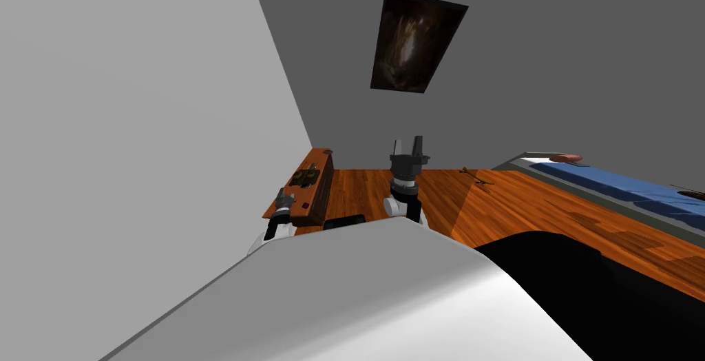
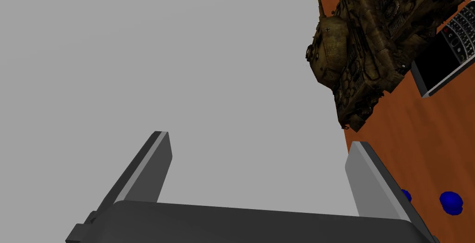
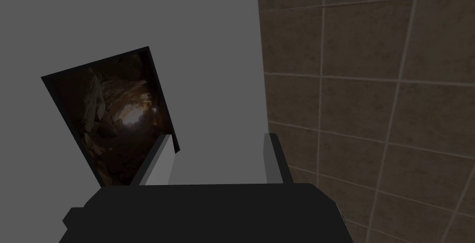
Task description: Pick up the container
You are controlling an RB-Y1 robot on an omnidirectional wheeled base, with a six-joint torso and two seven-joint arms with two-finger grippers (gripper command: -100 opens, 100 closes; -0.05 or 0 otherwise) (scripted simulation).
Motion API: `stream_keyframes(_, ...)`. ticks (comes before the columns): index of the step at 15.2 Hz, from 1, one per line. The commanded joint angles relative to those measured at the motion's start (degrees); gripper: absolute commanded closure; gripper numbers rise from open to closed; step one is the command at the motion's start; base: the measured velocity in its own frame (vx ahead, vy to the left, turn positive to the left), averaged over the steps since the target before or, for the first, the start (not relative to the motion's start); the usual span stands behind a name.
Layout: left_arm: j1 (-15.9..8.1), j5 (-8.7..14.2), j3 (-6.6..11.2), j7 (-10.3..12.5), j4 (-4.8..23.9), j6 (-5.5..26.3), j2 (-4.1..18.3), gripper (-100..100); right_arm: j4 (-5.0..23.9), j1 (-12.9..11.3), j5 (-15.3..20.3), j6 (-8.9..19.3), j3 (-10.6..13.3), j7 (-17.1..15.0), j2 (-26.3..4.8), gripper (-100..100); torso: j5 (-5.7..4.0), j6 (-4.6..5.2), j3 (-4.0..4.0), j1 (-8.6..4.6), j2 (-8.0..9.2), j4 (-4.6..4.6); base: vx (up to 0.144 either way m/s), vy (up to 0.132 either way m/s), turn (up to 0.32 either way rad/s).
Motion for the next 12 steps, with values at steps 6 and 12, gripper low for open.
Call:
stream_keyframes(6,-2.71,0.94,1.62,1.65,8.83,0.12,0.74,-100,0.00,0.00,0.00,0.00,0.00,0.00,0.00,0,0.01,0.01,-0.01,0.02,-0.03,0.00,0.030,-0.010,-0.041)
stream_keyframes(12,-4.19,1.49,2.55,2.60,15.34,0.34,1.16,-100,0.00,0.00,0.00,0.00,0.00,0.00,0.00,0,0.01,0.00,-0.01,0.04,-0.02,0.00,0.030,-0.005,-0.029)
